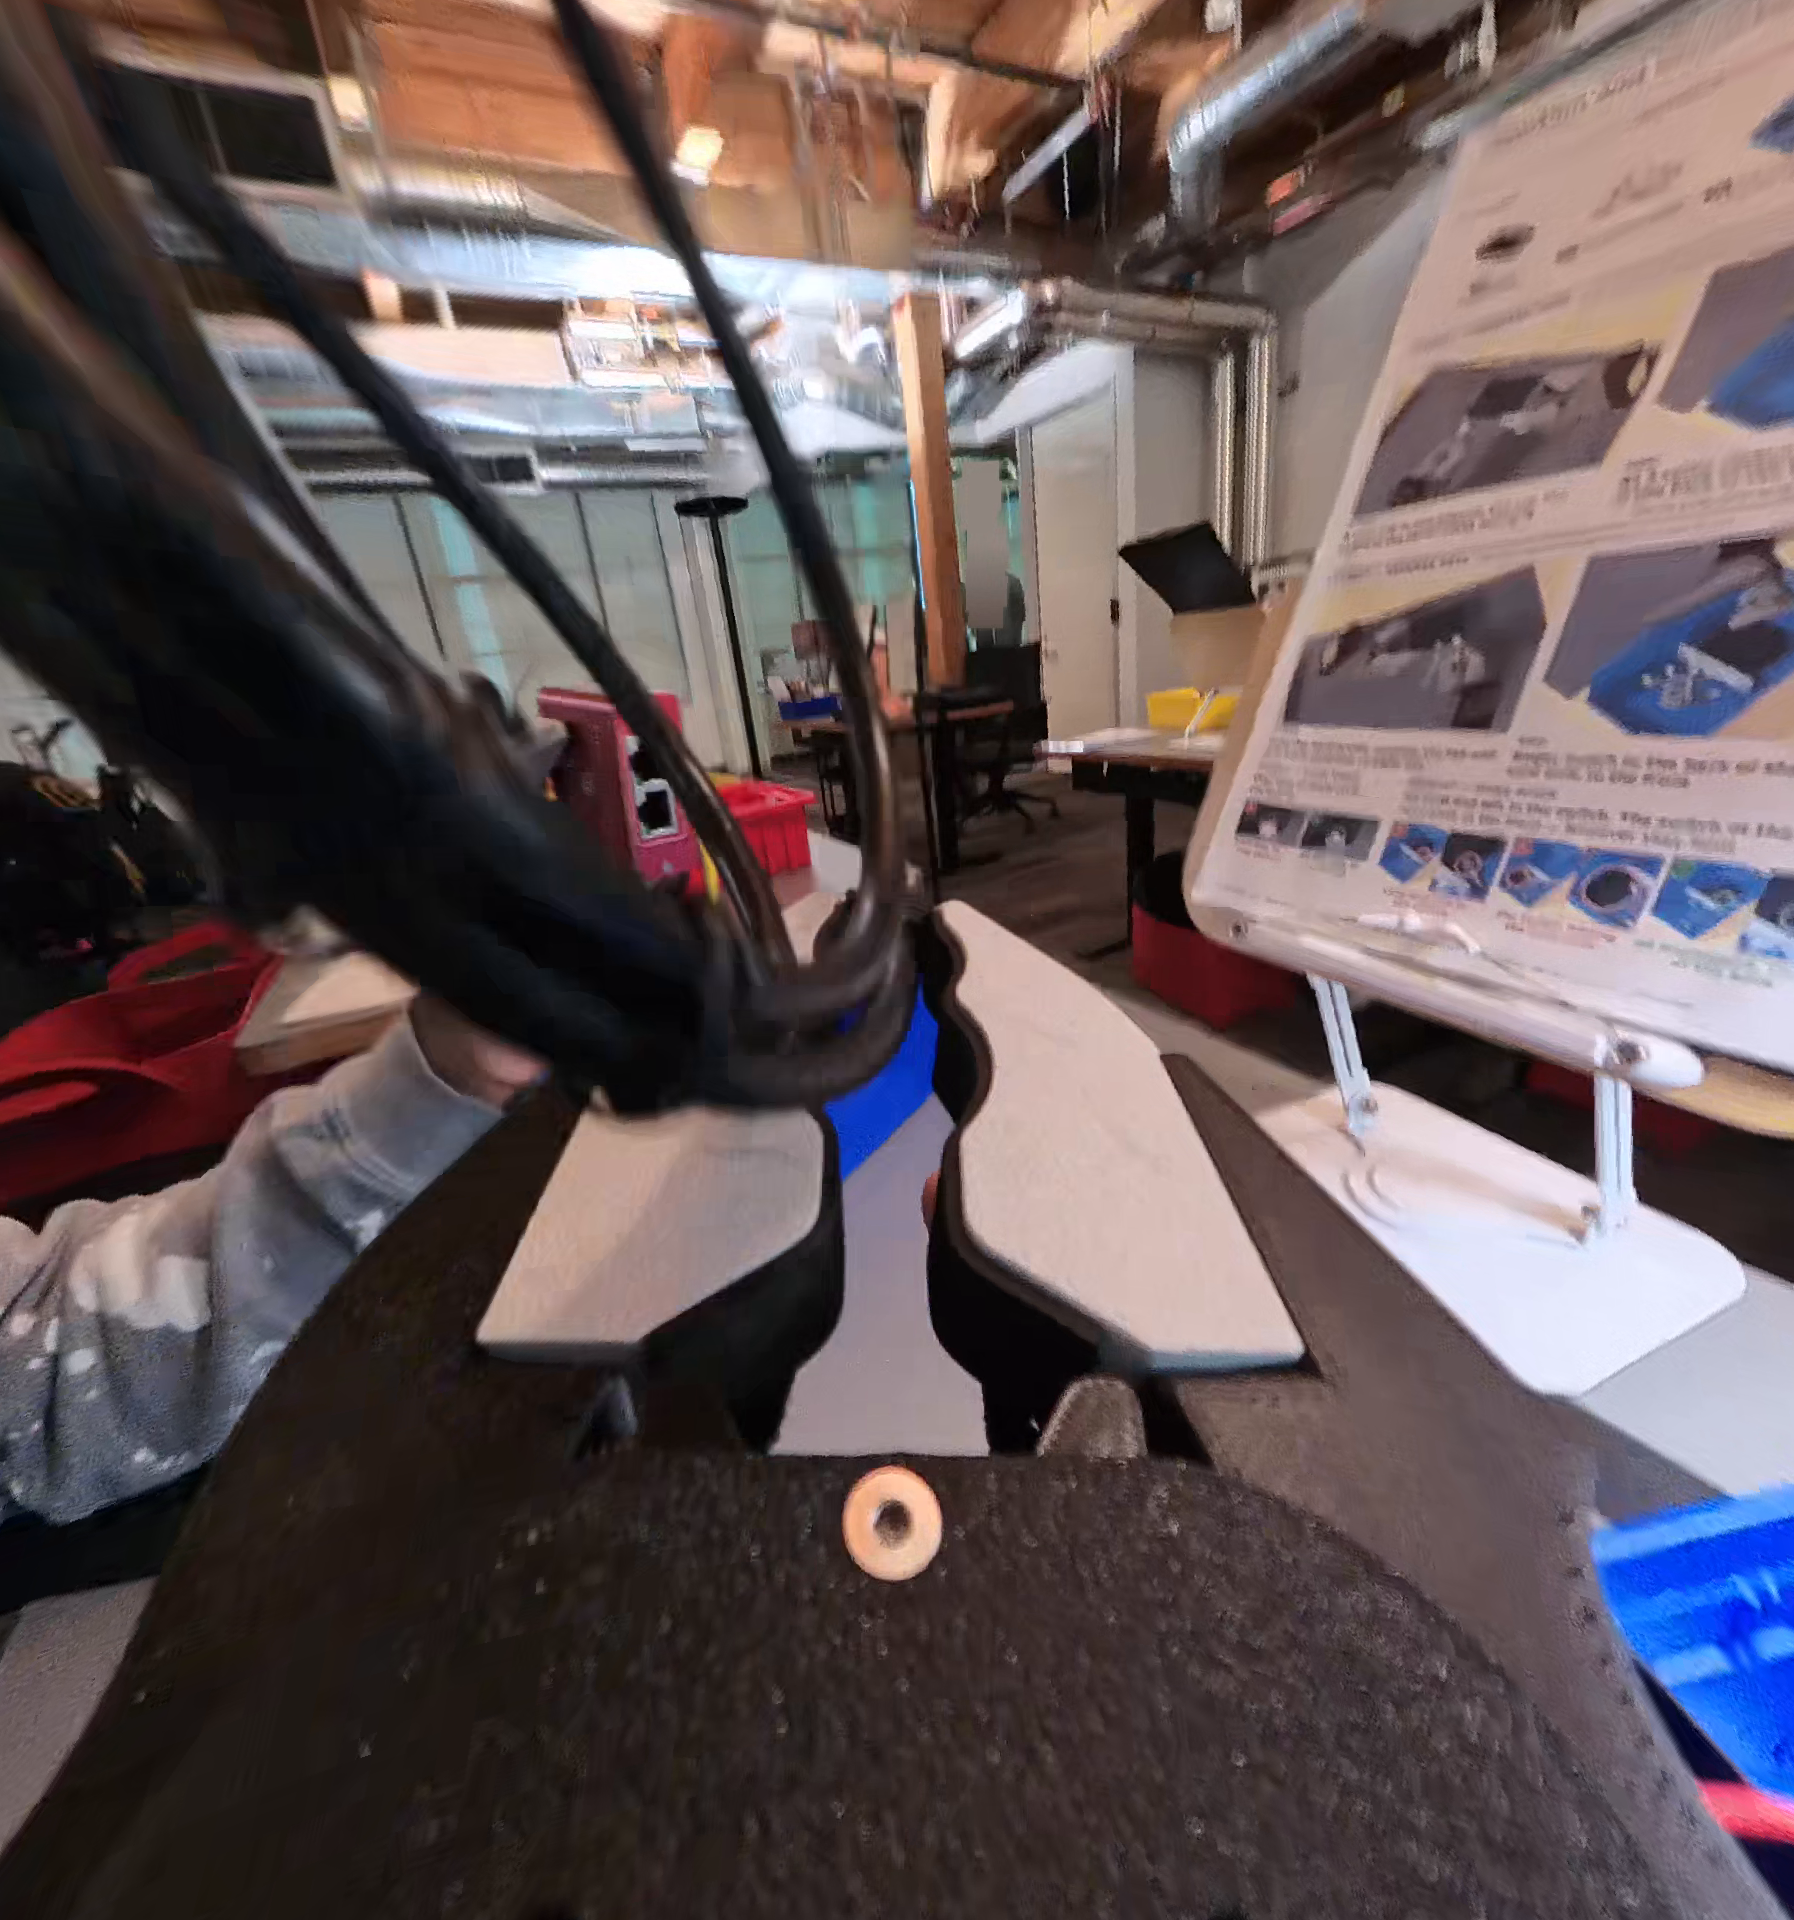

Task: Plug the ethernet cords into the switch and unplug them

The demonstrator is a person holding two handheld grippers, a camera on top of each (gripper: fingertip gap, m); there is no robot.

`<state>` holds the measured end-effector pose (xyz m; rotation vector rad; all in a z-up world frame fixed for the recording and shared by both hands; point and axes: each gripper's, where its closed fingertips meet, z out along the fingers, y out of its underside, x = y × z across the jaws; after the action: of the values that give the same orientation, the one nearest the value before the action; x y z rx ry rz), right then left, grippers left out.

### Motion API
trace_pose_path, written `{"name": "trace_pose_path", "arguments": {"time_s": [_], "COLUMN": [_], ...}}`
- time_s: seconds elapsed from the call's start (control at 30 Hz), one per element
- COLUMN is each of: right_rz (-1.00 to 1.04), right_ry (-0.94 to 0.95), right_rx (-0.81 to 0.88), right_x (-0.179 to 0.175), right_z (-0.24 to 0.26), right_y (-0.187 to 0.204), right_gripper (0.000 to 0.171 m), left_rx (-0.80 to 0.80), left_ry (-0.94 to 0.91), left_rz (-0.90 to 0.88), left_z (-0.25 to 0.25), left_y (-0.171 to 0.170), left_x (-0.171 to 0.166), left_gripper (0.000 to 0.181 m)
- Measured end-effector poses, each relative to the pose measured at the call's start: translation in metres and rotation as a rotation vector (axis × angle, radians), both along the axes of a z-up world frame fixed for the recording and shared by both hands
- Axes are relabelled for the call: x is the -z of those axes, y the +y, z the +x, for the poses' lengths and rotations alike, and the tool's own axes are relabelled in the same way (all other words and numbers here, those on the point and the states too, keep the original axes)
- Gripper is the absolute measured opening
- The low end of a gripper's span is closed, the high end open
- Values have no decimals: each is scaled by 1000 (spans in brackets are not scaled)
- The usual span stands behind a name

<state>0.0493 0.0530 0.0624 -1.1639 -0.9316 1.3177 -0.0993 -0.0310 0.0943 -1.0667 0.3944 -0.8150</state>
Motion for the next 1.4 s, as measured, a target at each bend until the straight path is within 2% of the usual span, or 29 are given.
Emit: {"name": "trace_pose_path", "arguments": {"time_s": [0.2, 0.3, 0.53, 0.6, 0.7, 0.8, 0.9, 1.03, 1.07, 1.1, 1.13, 1.2, 1.4], "right_rz": [-108, -171, -399, -480, -565, -564, -491, -321, -286, -258, -219, -128, 97], "right_ry": [-279, -485, -1069, -1160, -1183, -1281, -1362, -1401, -1368, -1323, -1290, -1259, -1249], "right_rx": [87, 121, 67, 8, -52, 18, 167, 383, 398, 401, 405, 401, 359], "right_x": [50, 86, 184, 201, 200, 197, 187, 164, 157, 149, 143, 136, 147], "right_z": [37, 66, 139, 155, 164, 175, 185, 195, 190, 182, 174, 159, 113], "right_y": [46, 63, 64, 56, 52, 66, 90, 127, 132, 135, 136, 135, 132], "right_gripper": [13, 12, 13, 13, 13, 13, 14, 29, 34, 35, 36, 38, 39], "left_rx": [-12, -20, 30, 32, 31, 45, 50, 53, 56, 60, 62, 64, 70], "left_ry": [62, 111, 164, 185, 210, 205, 203, 199, 197, 195, 193, 195, 197], "left_rz": [-75, -110, -187, -186, -185, -198, -214, -221, -222, -224, -224, -226, -232], "left_z": [-6, -8, 12, 18, 21, 21, 20, 18, 18, 18, 19, 19, 21], "left_y": [-1, 0, 8, 7, 6, 7, 9, 11, 11, 11, 11, 11, 12], "left_x": [3, 6, 18, 19, 20, 22, 26, 27, 27, 27, 27, 28, 30], "left_gripper": [28, 28, 27, 28, 28, 28, 27, 27, 27, 45, 45, 28, 27]}}
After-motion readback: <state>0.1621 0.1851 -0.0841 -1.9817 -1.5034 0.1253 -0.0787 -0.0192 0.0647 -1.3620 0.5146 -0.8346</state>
